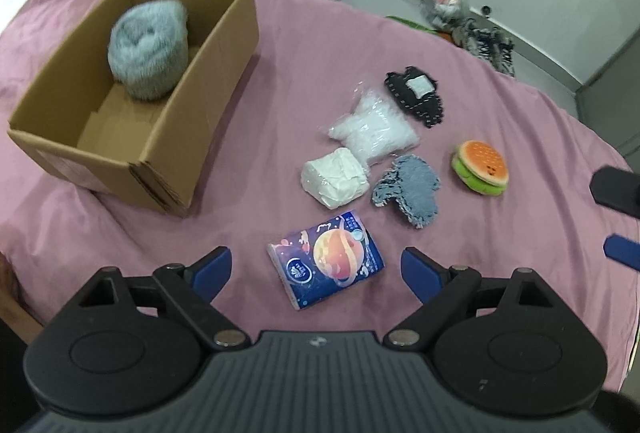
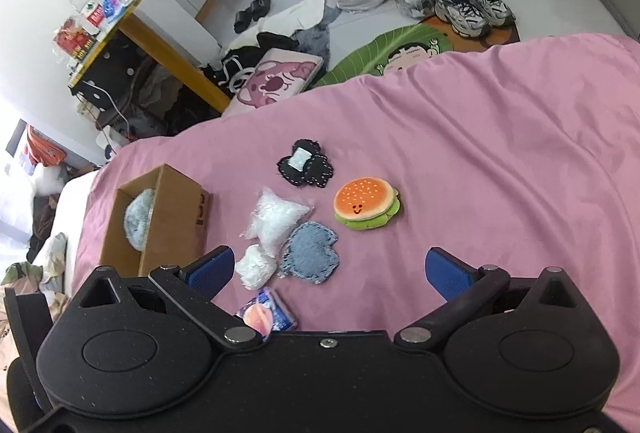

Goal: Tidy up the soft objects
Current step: 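Grasp the purple tissue pack with the left tool while the right tool grasps the burger plush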

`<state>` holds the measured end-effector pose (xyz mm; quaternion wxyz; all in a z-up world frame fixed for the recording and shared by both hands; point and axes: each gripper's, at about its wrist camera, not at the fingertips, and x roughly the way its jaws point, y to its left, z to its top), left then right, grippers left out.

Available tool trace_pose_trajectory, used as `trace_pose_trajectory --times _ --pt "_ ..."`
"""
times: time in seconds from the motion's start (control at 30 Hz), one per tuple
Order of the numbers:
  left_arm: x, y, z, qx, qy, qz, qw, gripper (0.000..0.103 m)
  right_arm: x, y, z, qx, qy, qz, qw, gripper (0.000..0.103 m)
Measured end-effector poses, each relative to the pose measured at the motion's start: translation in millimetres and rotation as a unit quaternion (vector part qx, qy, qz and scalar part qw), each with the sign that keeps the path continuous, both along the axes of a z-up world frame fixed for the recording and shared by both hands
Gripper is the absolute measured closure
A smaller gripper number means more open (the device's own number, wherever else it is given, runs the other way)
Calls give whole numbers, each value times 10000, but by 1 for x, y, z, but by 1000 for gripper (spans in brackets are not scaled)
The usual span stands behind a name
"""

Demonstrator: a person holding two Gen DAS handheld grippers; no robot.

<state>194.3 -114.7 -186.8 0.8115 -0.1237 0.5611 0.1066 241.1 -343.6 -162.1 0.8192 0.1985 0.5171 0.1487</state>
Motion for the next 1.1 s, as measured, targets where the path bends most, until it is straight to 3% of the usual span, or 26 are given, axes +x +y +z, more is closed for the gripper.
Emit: trace_pose_trajectory --times 0.43,0.6,0.73,0.97,1.03,1.1 --pt "37 -5 -49 25 618 737 9954 9 33 4 -39 -94 298 -29 9995 0" --pt "40 -7 -64 236 851 831 9926 9 45 6 -53 -180 355 -80 9992 0" --pt "36 -1 -73 55 1029 1195 9875 9 55 11 -63 -153 418 -24 9990 0" --pt "39 -7 -82 126 1147 1097 9872 12 69 30 -80 -432 505 186 9976 1" --pt "39 -7 -84 108 1110 1116 9875 13 72 30 -85 -534 532 180 9970 4" --pt "39 -7 -85 100 1090 1084 9881 16 75 28 -91 -514 654 170 9964 21"
